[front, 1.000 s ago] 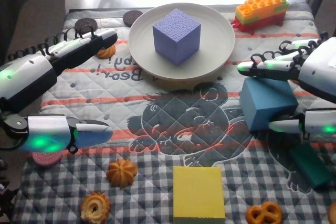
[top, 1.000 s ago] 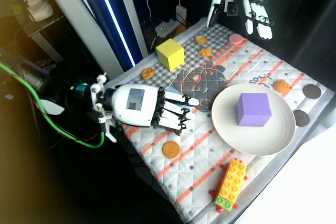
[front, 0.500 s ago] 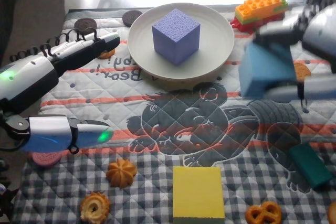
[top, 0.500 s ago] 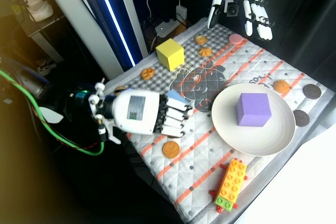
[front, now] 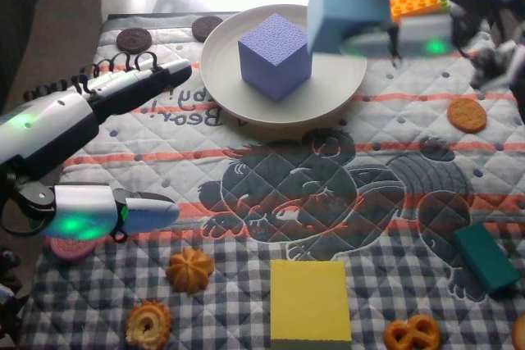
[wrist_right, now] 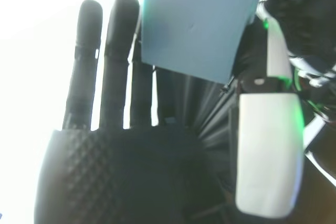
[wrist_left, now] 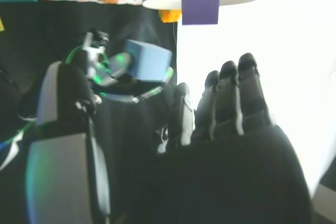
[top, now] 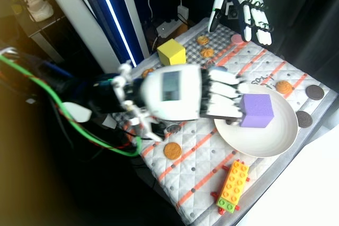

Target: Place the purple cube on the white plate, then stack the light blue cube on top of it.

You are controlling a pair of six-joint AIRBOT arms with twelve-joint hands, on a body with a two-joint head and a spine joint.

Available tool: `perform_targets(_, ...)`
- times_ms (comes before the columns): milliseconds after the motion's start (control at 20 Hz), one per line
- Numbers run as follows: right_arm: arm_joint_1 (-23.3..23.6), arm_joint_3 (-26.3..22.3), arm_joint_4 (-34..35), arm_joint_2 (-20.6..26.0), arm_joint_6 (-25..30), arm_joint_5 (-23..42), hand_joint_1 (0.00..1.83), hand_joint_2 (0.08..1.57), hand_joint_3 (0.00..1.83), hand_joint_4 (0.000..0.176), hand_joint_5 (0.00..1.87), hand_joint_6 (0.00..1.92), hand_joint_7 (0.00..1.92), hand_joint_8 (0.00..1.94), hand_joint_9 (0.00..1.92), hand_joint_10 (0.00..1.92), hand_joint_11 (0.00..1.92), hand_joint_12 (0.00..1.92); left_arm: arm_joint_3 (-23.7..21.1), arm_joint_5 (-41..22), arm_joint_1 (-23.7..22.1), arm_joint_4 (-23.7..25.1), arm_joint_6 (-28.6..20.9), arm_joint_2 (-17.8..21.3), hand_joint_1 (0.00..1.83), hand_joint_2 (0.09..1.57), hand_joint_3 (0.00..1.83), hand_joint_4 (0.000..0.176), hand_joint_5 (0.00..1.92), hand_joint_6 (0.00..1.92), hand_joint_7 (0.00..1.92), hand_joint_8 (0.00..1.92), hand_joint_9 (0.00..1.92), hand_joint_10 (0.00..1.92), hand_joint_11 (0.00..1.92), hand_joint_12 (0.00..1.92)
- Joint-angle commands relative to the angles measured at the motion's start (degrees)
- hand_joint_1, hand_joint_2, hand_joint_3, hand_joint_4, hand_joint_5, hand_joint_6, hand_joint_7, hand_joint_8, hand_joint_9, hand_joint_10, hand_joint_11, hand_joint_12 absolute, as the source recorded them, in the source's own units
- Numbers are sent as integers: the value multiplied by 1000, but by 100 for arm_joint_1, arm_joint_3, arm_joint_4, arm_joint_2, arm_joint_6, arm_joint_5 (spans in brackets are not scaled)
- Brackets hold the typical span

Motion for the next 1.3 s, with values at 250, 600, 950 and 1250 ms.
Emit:
perform_targets(250, 531, 491, 136, -527, -99, -90, 1336, 1179, 0, 0, 802, 1193, 833, 1151, 841, 1366, 731, 1291, 140, -480, -208, 204, -33, -137, 823, 921, 0, 176, 131, 10, 0, 0, 0, 0, 0, 0)
perform_targets(600, 696, 838, 156, -1007, -113, -402, 1190, 1195, 2, 0, 791, 1159, 885, 1271, 942, 926, 775, 1456, 214, -371, -313, 306, -33, -250, 794, 954, 6, 176, 117, 2, 0, 0, 0, 0, 0, 0)
perform_targets(950, 698, 881, 190, -1153, -113, -459, 1206, 1176, 0, 0, 823, 1105, 929, 1220, 969, 996, 825, 1423, 220, -337, -348, 323, -36, -274, 791, 969, 6, 176, 110, 1, 0, 0, 0, 0, 0, 0)
perform_targets(1250, 643, 946, 187, -1192, -113, -661, 1085, 1224, 0, 0, 771, 1292, 636, 696, 677, 742, 500, 1390, 219, -370, -347, 350, -176, -274, 802, 975, 3, 176, 122, 3, 0, 0, 0, 0, 0, 0)
